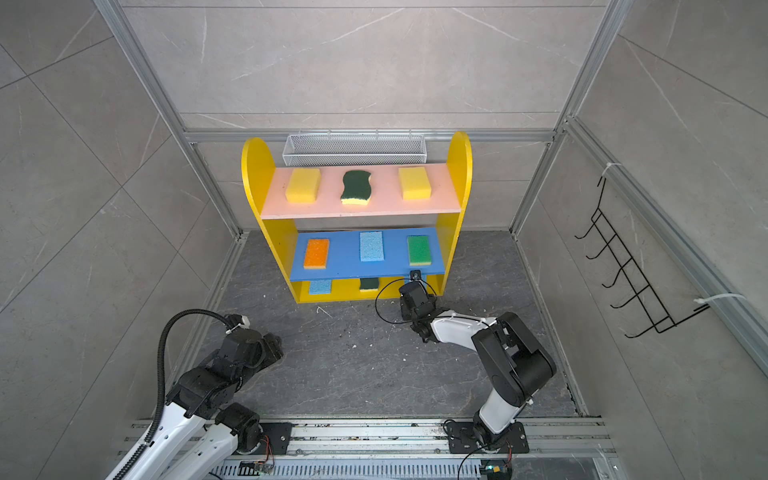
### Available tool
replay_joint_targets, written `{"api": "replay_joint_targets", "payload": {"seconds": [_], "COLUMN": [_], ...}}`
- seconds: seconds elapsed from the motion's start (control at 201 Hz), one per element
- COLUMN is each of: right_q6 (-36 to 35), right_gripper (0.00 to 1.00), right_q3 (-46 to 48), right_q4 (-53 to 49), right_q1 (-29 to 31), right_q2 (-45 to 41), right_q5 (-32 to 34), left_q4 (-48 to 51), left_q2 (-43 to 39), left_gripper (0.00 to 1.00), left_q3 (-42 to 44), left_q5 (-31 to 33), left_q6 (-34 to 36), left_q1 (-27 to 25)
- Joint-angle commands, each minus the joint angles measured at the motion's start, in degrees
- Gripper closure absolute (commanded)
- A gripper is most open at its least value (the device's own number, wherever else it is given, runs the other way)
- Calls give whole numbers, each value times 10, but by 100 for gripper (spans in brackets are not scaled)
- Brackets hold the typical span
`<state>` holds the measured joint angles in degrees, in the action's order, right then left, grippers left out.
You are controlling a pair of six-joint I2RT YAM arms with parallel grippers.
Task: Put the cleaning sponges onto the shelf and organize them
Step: 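Lower the light-blue sponge upright against the shelf base with the right gripper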
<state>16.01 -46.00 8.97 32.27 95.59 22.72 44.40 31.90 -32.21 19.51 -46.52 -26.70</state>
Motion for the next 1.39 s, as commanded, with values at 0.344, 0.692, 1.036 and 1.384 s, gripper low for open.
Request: {"api": "replay_joint_targets", "payload": {"seconds": [0.344, 0.692, 1.036, 1.384], "right_q6": [10, -6, -3, 5], "right_gripper": [36, 36, 36, 34], "right_q3": [-6, -1, 2, -22], "right_q4": [22, 61, 94, 84], "right_q1": [0, 0, -1, -5], "right_q2": [25, 27, 47, 75], "right_q5": [29, 37, 48, 64], "left_q4": [-14, -13, -14, -17], "left_q2": [-1, -3, -1, 5], "left_gripper": [31, 31, 31, 31], "left_q3": [-1, 3, 2, 3], "left_q5": [19, 22, 26, 25], "left_q6": [14, 12, 11, 10], "left_q1": [-1, -1, -1, -1]}}
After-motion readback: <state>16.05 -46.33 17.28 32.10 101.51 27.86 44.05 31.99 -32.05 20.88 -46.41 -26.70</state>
